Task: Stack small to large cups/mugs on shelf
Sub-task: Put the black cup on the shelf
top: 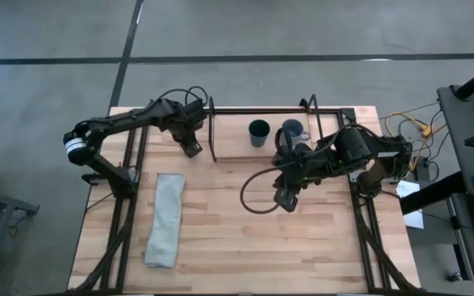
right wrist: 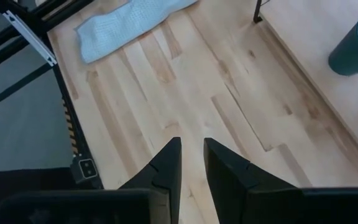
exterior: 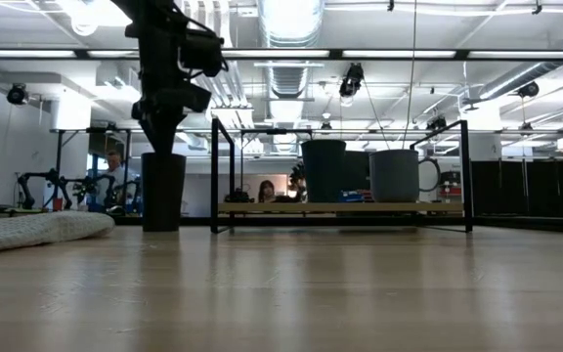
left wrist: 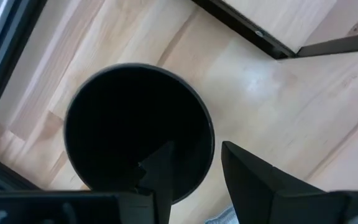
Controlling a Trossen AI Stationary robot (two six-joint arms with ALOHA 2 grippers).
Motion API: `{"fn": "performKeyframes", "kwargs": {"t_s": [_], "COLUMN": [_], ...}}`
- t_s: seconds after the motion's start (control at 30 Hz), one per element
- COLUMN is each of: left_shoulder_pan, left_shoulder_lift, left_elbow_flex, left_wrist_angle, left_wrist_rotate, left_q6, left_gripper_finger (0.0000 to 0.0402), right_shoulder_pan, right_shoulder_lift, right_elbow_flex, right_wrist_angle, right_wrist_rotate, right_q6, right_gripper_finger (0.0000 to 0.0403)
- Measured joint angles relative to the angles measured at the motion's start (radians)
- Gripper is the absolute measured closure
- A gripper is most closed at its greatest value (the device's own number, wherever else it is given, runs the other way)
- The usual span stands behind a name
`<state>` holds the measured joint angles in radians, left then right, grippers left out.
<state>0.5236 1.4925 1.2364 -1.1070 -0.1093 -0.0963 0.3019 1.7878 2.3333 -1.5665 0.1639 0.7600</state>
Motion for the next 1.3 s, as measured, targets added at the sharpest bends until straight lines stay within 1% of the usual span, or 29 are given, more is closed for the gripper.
{"fn": "performKeyframes", "kwargs": {"t_s": [0.13,0.2,0.33,0.5,0.57,0.77,1.0,1.17,1.3], "left_shoulder_pan": [0.0,0.0,0.0,0.0,0.0,0.0,-0.007,-0.03,-0.051], "left_shoulder_lift": [0.0,0.0,0.0,0.0,0.0,0.0,-0.003,-0.007,-0.008], "left_elbow_flex": [-0.001,-0.002,-0.002,-0.002,-0.002,-0.002,0.054,0.144,0.252], "left_wrist_angle": [0.005,0.006,0.024,0.034,0.034,0.032,-0.051,-0.161,-0.248], "left_wrist_rotate": [0.0,0.0,0.0,0.0,0.0,0.002,0.008,0.011,0.005], "left_q6": [0.0,0.002,0.007,0.008,0.007,0.007,0.0,-0.001,-0.001], "left_gripper_finger": [0.0287,0.0295,0.0328,0.0382,0.0396,0.04,0.0401,0.0401,0.0401], "right_shoulder_pan": [0.0,-0.001,0.0,0.0,0.0,0.0,0.0,0.0,0.0], "right_shoulder_lift": [0.0,0.0,0.0,0.0,0.0,0.0,0.0,0.0,0.0], "right_elbow_flex": [0.0,0.0,0.0,-0.002,-0.002,-0.002,-0.002,-0.002,-0.002], "right_wrist_angle": [0.0,0.0,0.0,0.001,0.001,0.001,0.0,0.0,-0.001], "right_wrist_rotate": [0.021,0.022,0.022,0.022,0.022,0.022,0.022,0.023,0.023], "right_q6": [0.0,0.0,0.0,0.0,0.0,0.0,-0.001,-0.008,-0.029], "right_gripper_finger": [0.0339,0.0339,0.0339,0.0339,0.0339,0.0339,0.0339,0.0339,0.0339]}}
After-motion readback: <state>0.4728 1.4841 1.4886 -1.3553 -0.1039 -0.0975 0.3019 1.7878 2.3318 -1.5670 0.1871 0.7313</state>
